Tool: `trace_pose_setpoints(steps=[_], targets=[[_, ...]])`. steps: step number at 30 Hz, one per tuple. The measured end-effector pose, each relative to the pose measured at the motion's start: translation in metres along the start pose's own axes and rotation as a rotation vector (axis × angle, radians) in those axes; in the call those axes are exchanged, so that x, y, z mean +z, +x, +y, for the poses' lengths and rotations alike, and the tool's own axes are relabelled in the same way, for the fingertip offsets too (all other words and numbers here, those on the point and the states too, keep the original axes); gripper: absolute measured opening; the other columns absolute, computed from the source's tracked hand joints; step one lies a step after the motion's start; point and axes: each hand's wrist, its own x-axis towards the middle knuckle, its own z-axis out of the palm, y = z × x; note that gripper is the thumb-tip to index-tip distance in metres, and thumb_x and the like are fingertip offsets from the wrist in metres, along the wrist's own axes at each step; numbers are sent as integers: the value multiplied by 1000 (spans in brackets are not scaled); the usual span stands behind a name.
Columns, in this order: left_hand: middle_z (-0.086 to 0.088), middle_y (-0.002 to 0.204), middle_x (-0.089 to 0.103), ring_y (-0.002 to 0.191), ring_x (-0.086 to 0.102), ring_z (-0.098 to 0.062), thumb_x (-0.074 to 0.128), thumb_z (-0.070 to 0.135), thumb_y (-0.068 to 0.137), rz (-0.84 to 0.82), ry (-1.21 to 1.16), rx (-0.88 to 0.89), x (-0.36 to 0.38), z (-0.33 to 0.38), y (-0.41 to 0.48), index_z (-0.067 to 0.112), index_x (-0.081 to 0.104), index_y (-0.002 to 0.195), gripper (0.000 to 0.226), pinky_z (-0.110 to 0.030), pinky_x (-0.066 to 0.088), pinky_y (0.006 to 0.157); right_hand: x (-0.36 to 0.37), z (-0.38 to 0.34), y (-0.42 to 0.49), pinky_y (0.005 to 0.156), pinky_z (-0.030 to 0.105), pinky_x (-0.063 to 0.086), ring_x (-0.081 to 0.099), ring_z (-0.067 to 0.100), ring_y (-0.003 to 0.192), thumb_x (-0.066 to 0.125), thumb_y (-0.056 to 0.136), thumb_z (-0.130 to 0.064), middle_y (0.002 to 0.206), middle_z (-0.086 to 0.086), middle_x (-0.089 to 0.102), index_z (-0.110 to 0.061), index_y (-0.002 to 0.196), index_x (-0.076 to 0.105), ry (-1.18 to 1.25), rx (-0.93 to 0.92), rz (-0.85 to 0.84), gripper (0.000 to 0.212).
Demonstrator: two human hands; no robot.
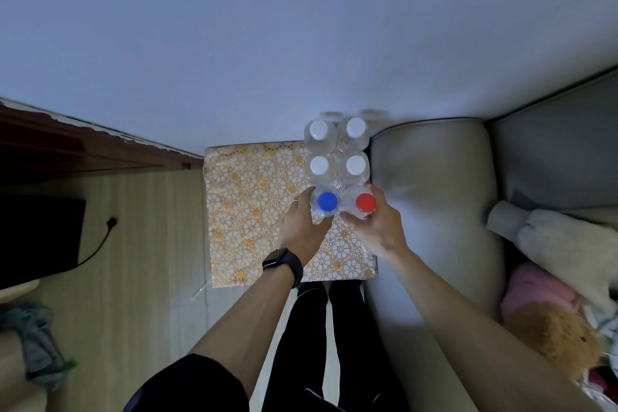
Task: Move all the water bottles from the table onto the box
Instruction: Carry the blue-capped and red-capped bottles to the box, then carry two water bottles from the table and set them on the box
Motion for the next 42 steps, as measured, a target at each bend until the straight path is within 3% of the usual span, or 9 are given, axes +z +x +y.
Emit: trace_pose_setpoints(steps=[4,9,12,17,21,27,30,34,42], targets=[[-4,126,59,106,61,-25,73,31,85,-18,-9,10,-4,1,4,20,44,136,59,-47,52,88,-2,-6,3,67,15,45,62,15,90,85,78,-25,94,-16,59,-25,135,47,-48,1,-36,68],[-9,132,58,114,61,-29,79,31,80,-133,42,-57,-18,6,7,17,34,146,81,-45,53,92,-14,-12,3,79,27,51,62,18,96,84,76,-18,105,-8,60,-29,150,31,-157,-8,-106,91],[-7,132,59,115,60,-27,78,39,81,-171,41,-55,-26,13,2,20,38,144,77,-44,53,93,-21,-16,-3,79,28,50,61,17,93,80,77,-14,105,-8,60,-29,155,21,-249,-43,-122,99],[-11,138,55,121,57,-28,69,43,88,-209,102,-12,-54,33,-16,20,36,147,71,-38,50,93,-41,-40,-33,92,39,53,64,27,112,79,78,-11,135,8,57,-19,149,30,-305,-15,-115,86],[-11,146,49,123,57,-29,61,39,94,-184,180,90,-92,57,-40,23,30,151,67,-39,51,92,-64,-71,-78,91,27,39,54,21,120,75,84,-19,136,6,54,-13,141,46,-414,-134,-76,64],[-8,145,49,125,53,-27,56,35,97,21,209,236,-159,79,-98,26,33,151,59,-39,52,92,-80,-124,-153,94,9,30,55,9,120,67,94,-29,129,-6,64,-25,123,69,-379,-411,117,30],[-6,141,52,128,49,-25,56,35,97,131,204,265,-196,75,-128,26,39,148,54,-38,46,101,-75,-157,-185,103,25,40,54,12,122,66,93,-33,133,-8,62,-31,117,73,-357,-511,150,24],[1,148,47,135,45,-17,54,37,98,269,156,215,-251,55,-166,27,41,148,52,-35,44,107,-57,-204,-209,108,41,42,53,17,128,66,94,-31,129,-8,63,-29,114,74,-337,-709,83,21],[0,141,53,128,50,-18,56,34,97,699,68,-123,-327,-27,-285,26,50,142,46,-32,42,106,32,-294,-245,101,26,37,53,19,124,66,95,-32,126,-9,65,-28,123,70,-498,-1152,-200,29]])
